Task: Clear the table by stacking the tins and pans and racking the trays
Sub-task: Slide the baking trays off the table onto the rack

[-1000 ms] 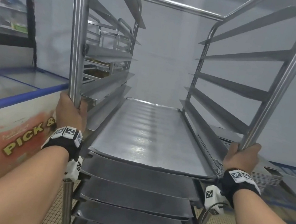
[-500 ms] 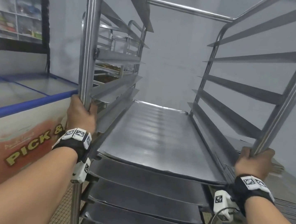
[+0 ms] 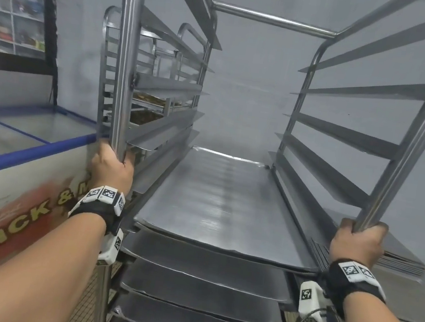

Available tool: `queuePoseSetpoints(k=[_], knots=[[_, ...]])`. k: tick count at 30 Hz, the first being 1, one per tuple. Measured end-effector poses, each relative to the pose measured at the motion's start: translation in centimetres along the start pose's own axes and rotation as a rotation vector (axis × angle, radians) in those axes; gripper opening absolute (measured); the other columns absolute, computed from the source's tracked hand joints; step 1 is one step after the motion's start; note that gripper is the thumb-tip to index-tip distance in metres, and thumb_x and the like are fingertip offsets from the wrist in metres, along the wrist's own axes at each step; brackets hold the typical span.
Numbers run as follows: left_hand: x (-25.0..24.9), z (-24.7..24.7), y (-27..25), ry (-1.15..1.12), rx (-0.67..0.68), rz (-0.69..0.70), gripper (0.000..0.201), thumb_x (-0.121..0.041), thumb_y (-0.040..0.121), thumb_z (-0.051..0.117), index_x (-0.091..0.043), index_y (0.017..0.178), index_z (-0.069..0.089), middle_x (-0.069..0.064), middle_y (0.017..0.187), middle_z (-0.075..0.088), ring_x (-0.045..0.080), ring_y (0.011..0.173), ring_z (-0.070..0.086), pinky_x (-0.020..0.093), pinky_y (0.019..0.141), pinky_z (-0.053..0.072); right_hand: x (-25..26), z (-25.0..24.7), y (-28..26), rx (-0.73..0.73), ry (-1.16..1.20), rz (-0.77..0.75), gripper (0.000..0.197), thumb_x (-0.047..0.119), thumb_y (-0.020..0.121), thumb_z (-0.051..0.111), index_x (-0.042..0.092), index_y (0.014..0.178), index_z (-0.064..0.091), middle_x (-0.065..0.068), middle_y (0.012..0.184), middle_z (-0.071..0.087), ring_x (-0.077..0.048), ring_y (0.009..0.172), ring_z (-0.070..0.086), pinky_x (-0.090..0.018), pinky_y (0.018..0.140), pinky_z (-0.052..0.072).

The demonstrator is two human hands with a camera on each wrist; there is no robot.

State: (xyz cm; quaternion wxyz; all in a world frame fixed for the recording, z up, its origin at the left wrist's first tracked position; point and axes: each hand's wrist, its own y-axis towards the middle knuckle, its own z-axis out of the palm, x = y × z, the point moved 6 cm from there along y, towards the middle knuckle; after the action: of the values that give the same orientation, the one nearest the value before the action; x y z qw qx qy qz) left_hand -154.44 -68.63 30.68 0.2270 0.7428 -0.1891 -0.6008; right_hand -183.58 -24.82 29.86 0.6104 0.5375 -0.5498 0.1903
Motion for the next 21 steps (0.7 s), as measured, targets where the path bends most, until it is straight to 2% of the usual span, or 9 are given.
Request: queuePoseSetpoints(k=[3,5,7,10,13,15,17,19,21], knots=[[0.7,3.4,2.2,0.017,0.034,-0.003,0.025,-0.023,0.096,0.059,-0.007,0.1,0.04,0.024,0.093,0.056,0.037,0.078,0.056,0.039,0.064,0.043,-0.1,3.5,1.3,0.0,-0.013,0.023,0.028,0.028,0.094,0.055,0.011,0.108,0.038,-0.024,0.096,0.059,-0.04,0.077,0.061,-0.05,0.071,0.055],[1.1,5.6,3.6,0.006,0.061,-0.026,0.025,-0.018,0.097,0.057,-0.002,0.11,0.043,0.022,0.097,0.055,0.036,0.08,0.057,0.038,0.064,0.044,-0.1,5.9,2.4,-0.003,-0.011,0.022,0.028,0.025,0.095,0.055,0.009,0.111,0.039,-0.021,0.093,0.056,-0.037,0.076,0.06,-0.047,0.069,0.053],[1.2,7.6,4.8,0.001,0.079,-0.033,0.031,-0.013,0.097,0.056,0.003,0.12,0.043,0.02,0.101,0.051,0.03,0.081,0.05,0.036,0.068,0.04,0.1,8.1,3.4,-0.007,-0.016,0.02,0.027,0.022,0.095,0.054,0.007,0.113,0.04,-0.019,0.092,0.054,-0.036,0.075,0.058,-0.045,0.068,0.052],[1.4,10.1,6.5,0.038,0.062,-0.025,0.029,-0.013,0.096,0.056,0.005,0.115,0.045,0.024,0.103,0.056,0.033,0.085,0.051,0.035,0.068,0.032,0.0,11.3,4.7,-0.011,-0.034,0.037,0.025,0.022,0.095,0.052,0.01,0.111,0.037,-0.02,0.092,0.055,-0.037,0.075,0.059,-0.047,0.067,0.054],[2.3,13.0,8.5,0.018,0.054,-0.037,0.026,-0.012,0.095,0.055,0.004,0.113,0.045,0.028,0.107,0.057,0.035,0.087,0.052,0.035,0.069,0.031,0.0,14.5,5.8,-0.004,-0.055,0.034,0.026,0.022,0.095,0.051,0.009,0.112,0.038,-0.023,0.092,0.057,-0.038,0.074,0.059,-0.044,0.064,0.051],[2.9,14.9,9.8,-0.008,0.041,-0.028,0.024,-0.012,0.094,0.054,0.003,0.11,0.044,0.027,0.104,0.056,0.028,0.081,0.045,0.035,0.067,0.032,0.1,16.2,6.5,-0.02,-0.066,0.019,0.025,0.024,0.094,0.052,0.01,0.11,0.038,-0.022,0.089,0.058,-0.038,0.072,0.06,-0.047,0.065,0.053],[3.4,16.8,11.1,-0.002,0.034,-0.018,0.022,-0.013,0.094,0.054,0.001,0.107,0.044,0.024,0.1,0.055,0.027,0.08,0.044,0.036,0.066,0.033,0.0,18.1,7.3,-0.018,-0.063,0.017,0.025,0.023,0.094,0.051,0.009,0.111,0.039,-0.019,0.086,0.056,-0.037,0.072,0.058,-0.044,0.065,0.052],[4.1,19.0,12.3,-0.014,0.034,-0.009,0.021,-0.014,0.093,0.054,0.0,0.103,0.042,0.022,0.097,0.054,0.031,0.08,0.049,0.038,0.066,0.038,-0.3,20.0,8.4,-0.021,-0.046,0.017,0.026,0.022,0.095,0.051,0.006,0.113,0.04,-0.019,0.086,0.055,-0.036,0.072,0.057,-0.04,0.064,0.048],[4.8,21.3,13.7,-0.038,0.026,0.01,0.019,-0.015,0.092,0.053,-0.004,0.099,0.039,0.02,0.093,0.052,0.038,0.081,0.055,0.045,0.067,0.048,-0.6,22.1,9.7,-0.027,-0.041,0.008,0.028,0.021,0.095,0.051,0.004,0.114,0.04,-0.019,0.087,0.054,-0.036,0.072,0.055,-0.039,0.064,0.045]])
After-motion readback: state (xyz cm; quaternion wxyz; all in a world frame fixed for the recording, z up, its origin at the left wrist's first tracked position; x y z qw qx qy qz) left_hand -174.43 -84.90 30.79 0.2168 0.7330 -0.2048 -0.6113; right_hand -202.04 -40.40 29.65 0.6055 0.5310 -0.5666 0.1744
